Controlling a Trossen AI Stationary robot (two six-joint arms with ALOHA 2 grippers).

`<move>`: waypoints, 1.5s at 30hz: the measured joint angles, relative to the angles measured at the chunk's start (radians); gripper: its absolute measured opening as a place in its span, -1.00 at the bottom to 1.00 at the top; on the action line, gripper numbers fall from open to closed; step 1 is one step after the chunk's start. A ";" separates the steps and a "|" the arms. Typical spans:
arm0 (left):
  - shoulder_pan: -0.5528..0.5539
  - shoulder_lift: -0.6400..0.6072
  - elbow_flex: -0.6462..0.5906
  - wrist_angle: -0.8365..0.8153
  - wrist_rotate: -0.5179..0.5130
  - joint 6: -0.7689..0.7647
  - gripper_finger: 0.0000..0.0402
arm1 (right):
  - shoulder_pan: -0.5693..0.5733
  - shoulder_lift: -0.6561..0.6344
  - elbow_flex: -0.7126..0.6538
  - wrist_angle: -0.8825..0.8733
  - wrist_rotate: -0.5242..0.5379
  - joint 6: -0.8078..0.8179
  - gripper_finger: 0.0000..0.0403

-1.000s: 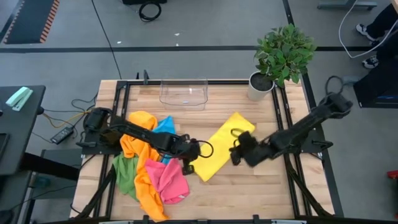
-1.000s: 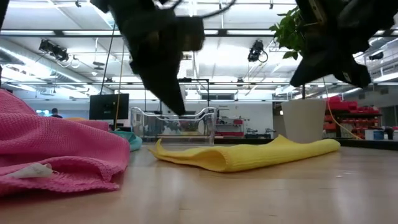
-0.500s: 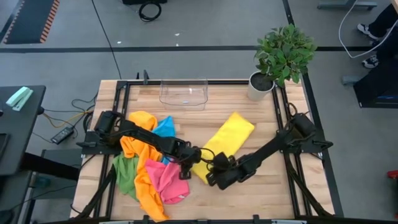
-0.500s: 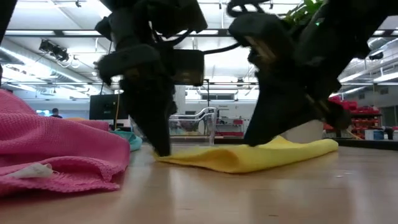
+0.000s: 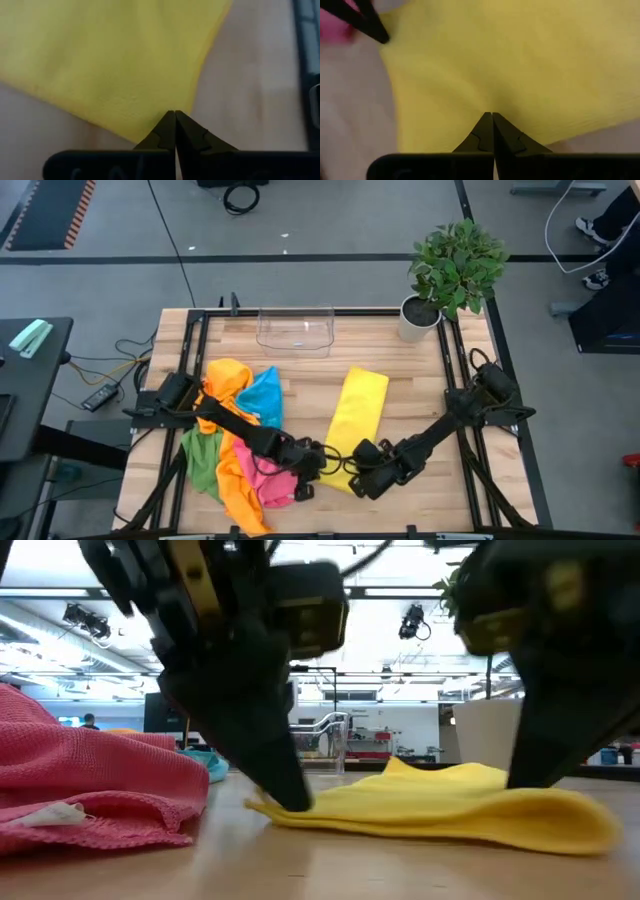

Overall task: Fold microfiber towels
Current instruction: Fold the yellow microfiber towel

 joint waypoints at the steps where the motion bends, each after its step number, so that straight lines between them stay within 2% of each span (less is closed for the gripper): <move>1: -0.007 0.000 0.000 0.024 -0.012 -0.015 -0.94 | 0.012 -0.010 0.000 -0.025 -0.006 -0.008 -1.00; 7: -0.022 -0.002 0.001 0.155 -0.033 -0.092 -0.97 | 0.094 -0.081 -0.001 -0.112 -0.020 -0.048 -1.00; 11: -0.043 -0.003 0.003 0.248 -0.037 -0.124 -0.96 | 0.170 -0.117 0.000 -0.136 0.108 -0.038 -1.00; 13: -0.051 -0.003 0.016 0.231 -0.066 -0.120 -0.97 | 0.181 -0.105 -0.001 -0.082 0.151 -0.051 -1.00; 18: -0.032 -0.004 0.024 0.103 -0.163 -0.134 -0.96 | 0.133 -0.006 0.000 0.226 0.151 -0.205 -1.00; 25: 0.006 -0.005 0.025 -0.018 -0.164 -0.154 -0.96 | 0.097 0.021 -0.001 0.218 0.184 -0.171 -1.00; 31: 0.011 -0.005 0.025 -0.039 -0.163 -0.134 -0.98 | 0.084 0.055 0.000 0.210 0.155 -0.159 -1.00; 33: 0.011 0.000 0.025 -0.043 -0.163 -0.129 -0.96 | 0.083 0.079 -0.001 0.230 0.116 -0.153 -1.00; 45: 0.002 0.018 0.025 -0.050 -0.142 -0.214 -0.95 | 0.166 0.101 0.000 0.237 0.101 -0.086 -1.00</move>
